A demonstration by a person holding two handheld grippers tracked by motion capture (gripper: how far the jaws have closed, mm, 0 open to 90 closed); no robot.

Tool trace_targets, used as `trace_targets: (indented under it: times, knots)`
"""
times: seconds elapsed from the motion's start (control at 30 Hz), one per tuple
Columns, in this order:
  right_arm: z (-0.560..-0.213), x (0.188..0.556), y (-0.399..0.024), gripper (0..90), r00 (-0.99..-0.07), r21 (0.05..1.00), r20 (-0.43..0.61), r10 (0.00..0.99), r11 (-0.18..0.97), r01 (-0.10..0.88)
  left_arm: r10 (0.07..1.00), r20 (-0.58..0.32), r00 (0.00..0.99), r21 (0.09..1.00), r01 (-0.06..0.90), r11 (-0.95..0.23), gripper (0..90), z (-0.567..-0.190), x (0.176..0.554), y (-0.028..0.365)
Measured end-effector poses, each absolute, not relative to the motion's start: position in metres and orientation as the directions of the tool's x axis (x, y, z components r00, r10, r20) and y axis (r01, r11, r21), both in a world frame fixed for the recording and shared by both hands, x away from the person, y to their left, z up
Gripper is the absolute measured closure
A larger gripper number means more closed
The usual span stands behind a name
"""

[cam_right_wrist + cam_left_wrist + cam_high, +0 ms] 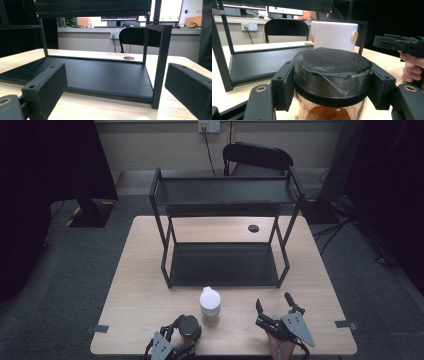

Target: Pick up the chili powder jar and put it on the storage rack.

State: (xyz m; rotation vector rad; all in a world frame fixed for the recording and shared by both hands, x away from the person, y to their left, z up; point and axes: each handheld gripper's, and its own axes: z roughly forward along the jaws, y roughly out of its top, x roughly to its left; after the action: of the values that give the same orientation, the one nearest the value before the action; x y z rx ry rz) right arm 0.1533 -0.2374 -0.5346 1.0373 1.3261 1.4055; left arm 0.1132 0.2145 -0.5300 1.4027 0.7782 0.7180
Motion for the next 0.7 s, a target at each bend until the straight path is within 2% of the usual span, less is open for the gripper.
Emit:
trace_targets:
  times: [0.7]
  knots:
    - [-0.535, 0.153, -0.237, 2.9, -0.229, 0.998, -0.011, 0.973, -0.004, -0.068, 0.828, -0.027, 0.56, 0.999, -0.016, 0.043, 35.2, -0.516, 0.108, 0.214]
